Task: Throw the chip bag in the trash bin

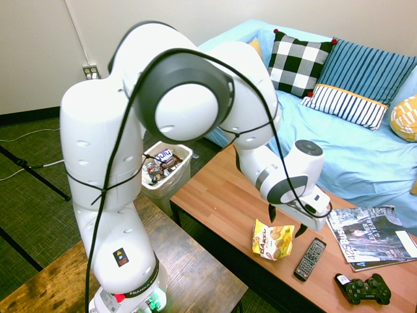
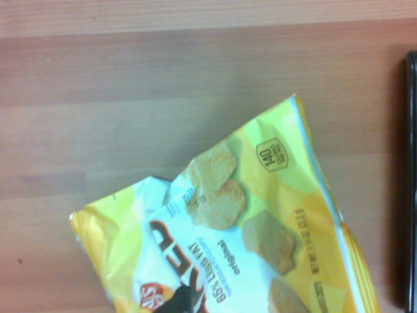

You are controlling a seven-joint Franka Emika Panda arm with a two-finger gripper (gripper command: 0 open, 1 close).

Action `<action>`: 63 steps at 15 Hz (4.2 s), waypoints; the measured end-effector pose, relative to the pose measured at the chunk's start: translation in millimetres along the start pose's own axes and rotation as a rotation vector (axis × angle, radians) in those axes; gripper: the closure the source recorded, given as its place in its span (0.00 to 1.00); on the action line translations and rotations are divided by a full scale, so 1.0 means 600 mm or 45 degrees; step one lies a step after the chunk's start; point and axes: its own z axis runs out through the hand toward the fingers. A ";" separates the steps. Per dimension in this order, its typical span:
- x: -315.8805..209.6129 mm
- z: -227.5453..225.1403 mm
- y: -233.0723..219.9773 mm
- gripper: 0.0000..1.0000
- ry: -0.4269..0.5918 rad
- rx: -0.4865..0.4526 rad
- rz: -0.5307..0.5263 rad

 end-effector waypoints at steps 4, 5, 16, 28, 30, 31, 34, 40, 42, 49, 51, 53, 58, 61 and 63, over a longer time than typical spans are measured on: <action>0.044 0.081 0.001 0.00 -0.078 -0.015 0.008; 0.048 0.097 0.004 0.00 -0.107 -0.023 0.009; 0.055 0.173 0.009 1.00 -0.305 -0.037 -0.038; 0.055 0.180 0.018 1.00 -0.327 -0.023 -0.032; 0.057 0.179 0.019 1.00 -0.331 -0.020 -0.029; 0.056 0.177 0.017 1.00 -0.344 -0.012 -0.026; 0.058 0.136 -0.002 1.00 -0.351 0.064 -0.033; -0.008 -0.103 -0.126 1.00 -0.294 0.278 -0.105; -0.090 -0.203 -0.232 1.00 -0.250 0.316 -0.145; -0.512 -0.336 -0.564 1.00 -0.081 0.242 -0.305; -0.611 -0.298 -0.644 1.00 -0.053 0.185 -0.357; -0.689 -0.247 -0.708 1.00 -0.020 0.137 -0.399; -0.801 -0.059 -0.796 1.00 0.024 -0.011 -0.442; -0.817 0.009 -0.813 1.00 0.050 -0.063 -0.447; -0.818 0.022 -0.817 0.00 0.056 -0.082 -0.441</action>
